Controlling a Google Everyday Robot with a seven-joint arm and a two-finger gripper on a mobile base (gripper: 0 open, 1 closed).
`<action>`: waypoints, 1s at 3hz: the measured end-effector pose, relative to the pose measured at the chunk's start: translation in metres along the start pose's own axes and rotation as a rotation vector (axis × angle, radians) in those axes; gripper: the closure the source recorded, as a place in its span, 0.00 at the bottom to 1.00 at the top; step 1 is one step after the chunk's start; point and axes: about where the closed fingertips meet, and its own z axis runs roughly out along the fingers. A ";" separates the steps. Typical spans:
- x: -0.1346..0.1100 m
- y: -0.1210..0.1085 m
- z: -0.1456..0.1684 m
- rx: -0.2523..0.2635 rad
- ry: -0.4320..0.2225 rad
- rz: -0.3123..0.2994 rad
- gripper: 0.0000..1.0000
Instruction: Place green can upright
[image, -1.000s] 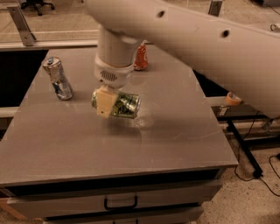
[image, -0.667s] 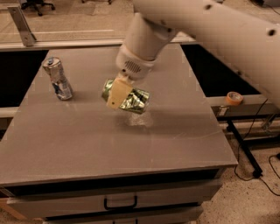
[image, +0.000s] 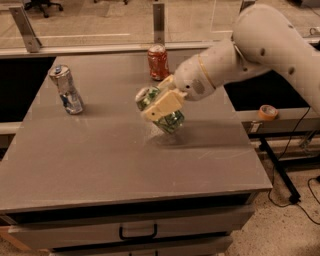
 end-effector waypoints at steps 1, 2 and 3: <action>0.006 0.004 -0.026 -0.027 -0.219 -0.007 1.00; 0.015 0.008 -0.045 -0.043 -0.356 -0.012 1.00; 0.027 0.012 -0.052 -0.050 -0.442 -0.031 1.00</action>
Offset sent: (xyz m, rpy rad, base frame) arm -0.0203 -0.0770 0.0222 0.5184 -0.0541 0.0120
